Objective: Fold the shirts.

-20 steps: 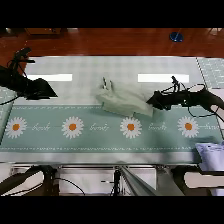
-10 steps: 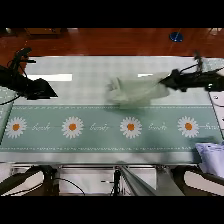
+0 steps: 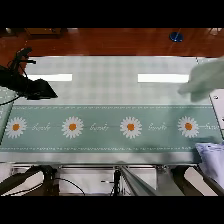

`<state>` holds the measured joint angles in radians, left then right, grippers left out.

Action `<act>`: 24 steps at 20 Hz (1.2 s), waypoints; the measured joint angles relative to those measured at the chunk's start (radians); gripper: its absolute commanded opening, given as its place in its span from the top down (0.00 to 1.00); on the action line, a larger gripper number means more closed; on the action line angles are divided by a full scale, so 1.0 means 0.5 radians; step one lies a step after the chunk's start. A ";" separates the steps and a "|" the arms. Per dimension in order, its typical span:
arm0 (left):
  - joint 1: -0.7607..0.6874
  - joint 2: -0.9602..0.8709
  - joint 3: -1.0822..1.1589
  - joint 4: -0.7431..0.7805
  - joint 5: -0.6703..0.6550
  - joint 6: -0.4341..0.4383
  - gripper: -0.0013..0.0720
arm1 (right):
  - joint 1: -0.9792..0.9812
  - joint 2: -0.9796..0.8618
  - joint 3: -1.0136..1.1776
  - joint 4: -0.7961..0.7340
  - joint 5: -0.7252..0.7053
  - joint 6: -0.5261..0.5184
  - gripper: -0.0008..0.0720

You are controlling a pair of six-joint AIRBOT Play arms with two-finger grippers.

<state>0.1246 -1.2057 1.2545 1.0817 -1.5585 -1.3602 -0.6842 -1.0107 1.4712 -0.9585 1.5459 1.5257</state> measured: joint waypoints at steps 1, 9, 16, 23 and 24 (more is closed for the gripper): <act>0.001 0.000 0.000 0.000 0.001 0.006 0.32 | -0.099 0.021 0.021 -0.064 0.108 0.013 0.95; 0.000 0.000 0.000 -0.038 0.013 0.096 0.32 | -0.632 0.104 0.070 -0.688 0.559 -0.027 0.95; 0.000 0.000 0.000 -0.053 0.220 0.194 0.33 | -0.838 0.242 -0.036 -1.065 0.590 0.005 0.95; 0.002 -0.021 0.000 -0.053 0.390 0.231 0.33 | -0.883 0.434 -0.668 -1.762 0.579 0.018 0.95; 0.002 -0.028 0.000 -0.048 0.394 0.233 0.33 | -0.885 0.446 -0.751 -1.882 0.578 0.018 0.95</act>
<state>0.1257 -1.2198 1.2545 1.0576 -1.3617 -1.2434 -1.1267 -0.7876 1.0958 -1.8996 1.8351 1.5345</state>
